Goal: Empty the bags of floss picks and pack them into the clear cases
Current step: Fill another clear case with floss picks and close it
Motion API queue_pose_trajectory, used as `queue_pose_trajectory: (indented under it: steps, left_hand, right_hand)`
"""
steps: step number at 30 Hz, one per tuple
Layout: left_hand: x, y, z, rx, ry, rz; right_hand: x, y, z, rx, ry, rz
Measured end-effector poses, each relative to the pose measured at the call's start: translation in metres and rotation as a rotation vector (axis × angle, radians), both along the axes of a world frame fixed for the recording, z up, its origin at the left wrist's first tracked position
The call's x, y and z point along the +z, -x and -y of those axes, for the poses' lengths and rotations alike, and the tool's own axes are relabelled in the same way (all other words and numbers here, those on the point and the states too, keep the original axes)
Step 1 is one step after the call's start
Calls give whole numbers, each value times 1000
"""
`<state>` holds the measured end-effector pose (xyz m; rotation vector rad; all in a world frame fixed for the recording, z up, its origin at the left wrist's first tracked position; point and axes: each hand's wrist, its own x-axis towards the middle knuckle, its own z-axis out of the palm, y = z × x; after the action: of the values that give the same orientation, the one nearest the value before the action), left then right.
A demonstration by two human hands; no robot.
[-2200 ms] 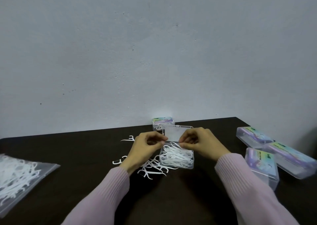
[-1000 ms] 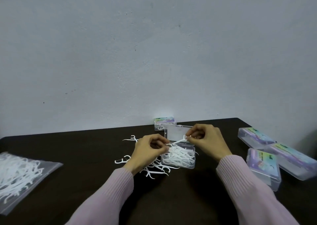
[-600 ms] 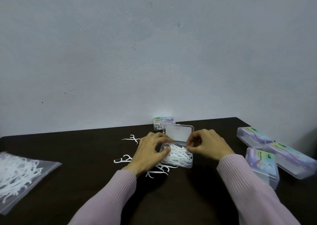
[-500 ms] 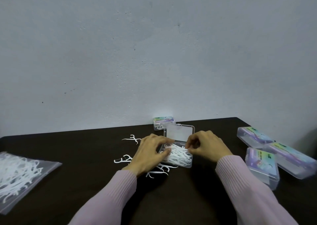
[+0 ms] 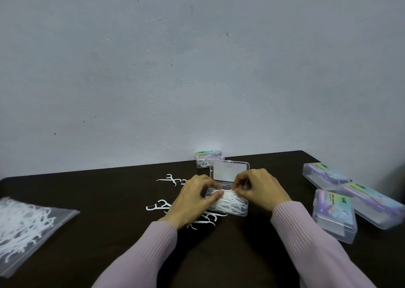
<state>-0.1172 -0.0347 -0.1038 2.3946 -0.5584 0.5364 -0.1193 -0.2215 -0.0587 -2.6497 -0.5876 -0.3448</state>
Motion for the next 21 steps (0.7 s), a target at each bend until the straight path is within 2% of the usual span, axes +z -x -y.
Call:
queue_pose_trajectory:
  steps: [4, 7, 11, 14, 21]
  left_hand:
    - [6, 1, -3, -13, 168, -22]
    - [12, 7, -9, -2, 204, -71]
    - [18, 17, -26, 12, 143, -124]
    - [22, 25, -44, 9, 105, -189]
    - [22, 40, -91, 67, -73, -339]
  right_hand:
    - [2, 2, -5, 105, -30, -15]
    - [1, 4, -8, 141, 39, -6]
    - [2, 6, -12, 136, 47, 73]
    - [5, 13, -23, 214, 57, 116]
    - [-8, 22, -46, 296, 401, 79]
